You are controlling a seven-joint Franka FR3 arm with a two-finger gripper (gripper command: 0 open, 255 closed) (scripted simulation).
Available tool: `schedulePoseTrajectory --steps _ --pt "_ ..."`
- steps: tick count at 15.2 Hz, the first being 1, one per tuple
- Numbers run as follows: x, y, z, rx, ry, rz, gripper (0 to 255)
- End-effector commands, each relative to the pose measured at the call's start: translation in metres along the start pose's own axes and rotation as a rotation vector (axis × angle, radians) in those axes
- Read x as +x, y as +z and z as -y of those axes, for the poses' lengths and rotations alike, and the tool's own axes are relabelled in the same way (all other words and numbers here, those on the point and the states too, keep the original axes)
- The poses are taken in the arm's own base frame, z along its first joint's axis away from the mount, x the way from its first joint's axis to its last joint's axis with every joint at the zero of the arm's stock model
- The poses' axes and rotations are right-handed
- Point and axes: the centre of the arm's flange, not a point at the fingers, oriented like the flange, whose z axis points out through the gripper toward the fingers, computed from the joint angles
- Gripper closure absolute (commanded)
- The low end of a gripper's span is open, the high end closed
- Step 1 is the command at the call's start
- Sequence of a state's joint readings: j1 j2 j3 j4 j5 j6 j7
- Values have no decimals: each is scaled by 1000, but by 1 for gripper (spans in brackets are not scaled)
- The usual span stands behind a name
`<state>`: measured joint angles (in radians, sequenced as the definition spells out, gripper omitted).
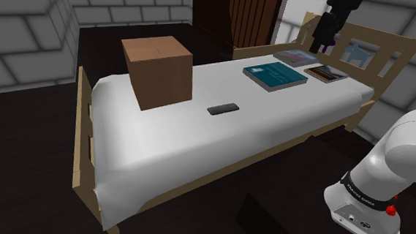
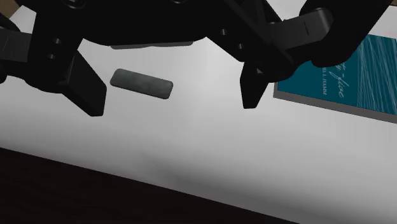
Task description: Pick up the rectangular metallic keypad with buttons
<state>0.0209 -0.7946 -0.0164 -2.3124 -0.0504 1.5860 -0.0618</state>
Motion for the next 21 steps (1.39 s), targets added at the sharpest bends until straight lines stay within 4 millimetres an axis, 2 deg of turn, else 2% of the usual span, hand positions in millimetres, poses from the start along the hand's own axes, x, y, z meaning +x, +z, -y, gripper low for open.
schedulePoseTrajectory --steps 1,6,11,16,21 --pt "0 0 0 0 0 0 0" --pt "44 49 -4 19 -188 -2 0" --pt "87 99 1 39 -376 -4 0" --pt "129 148 14 58 -563 -6 0" --pt "168 197 37 78 -751 -7 0"
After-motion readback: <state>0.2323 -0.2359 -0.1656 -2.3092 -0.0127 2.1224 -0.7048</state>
